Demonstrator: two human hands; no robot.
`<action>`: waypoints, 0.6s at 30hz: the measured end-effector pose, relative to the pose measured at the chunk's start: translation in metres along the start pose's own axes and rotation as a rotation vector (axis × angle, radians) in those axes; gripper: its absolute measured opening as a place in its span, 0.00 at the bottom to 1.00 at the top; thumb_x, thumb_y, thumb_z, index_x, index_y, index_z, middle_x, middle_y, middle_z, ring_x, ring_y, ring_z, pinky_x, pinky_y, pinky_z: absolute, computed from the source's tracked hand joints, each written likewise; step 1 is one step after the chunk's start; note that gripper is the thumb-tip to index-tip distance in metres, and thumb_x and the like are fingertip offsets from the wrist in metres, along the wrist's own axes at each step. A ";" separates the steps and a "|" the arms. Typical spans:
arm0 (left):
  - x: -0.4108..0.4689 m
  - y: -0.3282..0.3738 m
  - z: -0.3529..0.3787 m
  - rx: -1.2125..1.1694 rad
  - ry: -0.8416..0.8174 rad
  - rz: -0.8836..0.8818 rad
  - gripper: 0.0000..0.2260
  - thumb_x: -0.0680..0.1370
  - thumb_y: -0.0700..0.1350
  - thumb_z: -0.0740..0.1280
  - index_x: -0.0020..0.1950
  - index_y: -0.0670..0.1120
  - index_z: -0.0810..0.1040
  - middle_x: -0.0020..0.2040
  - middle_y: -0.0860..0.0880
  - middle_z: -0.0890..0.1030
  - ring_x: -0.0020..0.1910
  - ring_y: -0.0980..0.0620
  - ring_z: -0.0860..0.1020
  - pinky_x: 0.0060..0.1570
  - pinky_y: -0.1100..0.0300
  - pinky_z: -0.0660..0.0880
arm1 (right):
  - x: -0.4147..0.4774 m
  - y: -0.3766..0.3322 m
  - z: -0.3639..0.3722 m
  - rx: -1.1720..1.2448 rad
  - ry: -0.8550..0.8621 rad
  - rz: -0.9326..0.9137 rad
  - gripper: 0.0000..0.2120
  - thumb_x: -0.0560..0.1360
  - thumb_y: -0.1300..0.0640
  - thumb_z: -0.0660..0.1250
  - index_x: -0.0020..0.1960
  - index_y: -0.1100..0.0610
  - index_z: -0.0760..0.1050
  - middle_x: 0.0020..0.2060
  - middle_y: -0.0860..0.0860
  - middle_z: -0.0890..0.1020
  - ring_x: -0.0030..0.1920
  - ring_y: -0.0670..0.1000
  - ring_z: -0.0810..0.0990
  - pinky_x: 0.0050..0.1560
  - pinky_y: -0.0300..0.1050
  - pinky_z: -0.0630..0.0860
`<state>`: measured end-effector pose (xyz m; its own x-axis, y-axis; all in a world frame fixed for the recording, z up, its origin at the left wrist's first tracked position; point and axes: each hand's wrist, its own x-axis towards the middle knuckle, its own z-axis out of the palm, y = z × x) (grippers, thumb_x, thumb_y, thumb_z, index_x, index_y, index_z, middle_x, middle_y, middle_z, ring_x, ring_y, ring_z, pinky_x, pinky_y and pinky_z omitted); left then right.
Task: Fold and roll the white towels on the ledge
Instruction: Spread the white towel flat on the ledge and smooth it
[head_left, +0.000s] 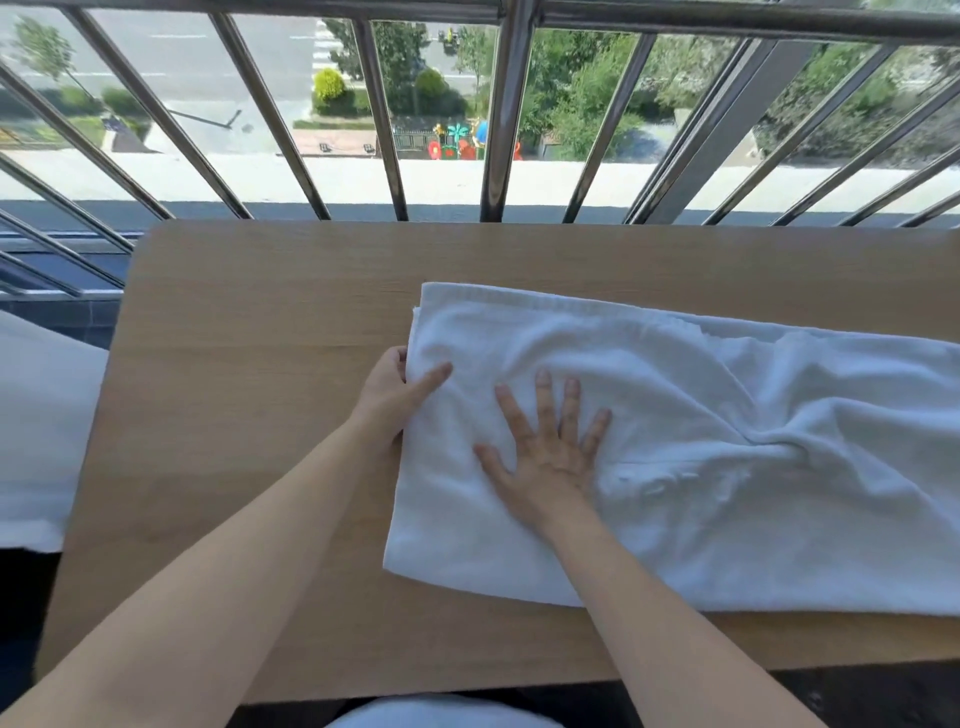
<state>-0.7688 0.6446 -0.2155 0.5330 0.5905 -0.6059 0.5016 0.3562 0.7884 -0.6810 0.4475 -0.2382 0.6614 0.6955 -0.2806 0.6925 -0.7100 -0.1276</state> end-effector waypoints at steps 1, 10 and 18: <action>-0.010 -0.010 0.000 0.010 -0.032 -0.022 0.24 0.68 0.58 0.80 0.58 0.50 0.78 0.53 0.50 0.86 0.49 0.51 0.86 0.49 0.50 0.83 | 0.000 0.000 0.001 -0.003 -0.005 0.001 0.36 0.75 0.27 0.42 0.78 0.35 0.35 0.79 0.50 0.33 0.76 0.60 0.26 0.70 0.73 0.32; -0.063 -0.057 0.016 0.175 0.259 0.086 0.10 0.71 0.60 0.76 0.41 0.55 0.81 0.38 0.63 0.84 0.37 0.63 0.81 0.39 0.58 0.77 | -0.016 0.007 0.002 0.046 0.016 -0.009 0.32 0.78 0.31 0.39 0.78 0.37 0.33 0.80 0.48 0.35 0.78 0.56 0.30 0.73 0.67 0.32; -0.092 -0.086 0.016 0.430 0.342 0.087 0.19 0.70 0.65 0.75 0.38 0.51 0.77 0.34 0.56 0.80 0.37 0.59 0.78 0.30 0.64 0.66 | -0.033 0.011 0.014 0.000 0.013 -0.019 0.31 0.80 0.34 0.40 0.79 0.40 0.33 0.80 0.49 0.35 0.78 0.57 0.30 0.74 0.67 0.32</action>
<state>-0.8496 0.5484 -0.2293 0.3696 0.8313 -0.4152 0.7367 0.0102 0.6762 -0.6993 0.4146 -0.2435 0.6517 0.7103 -0.2659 0.7051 -0.6966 -0.1326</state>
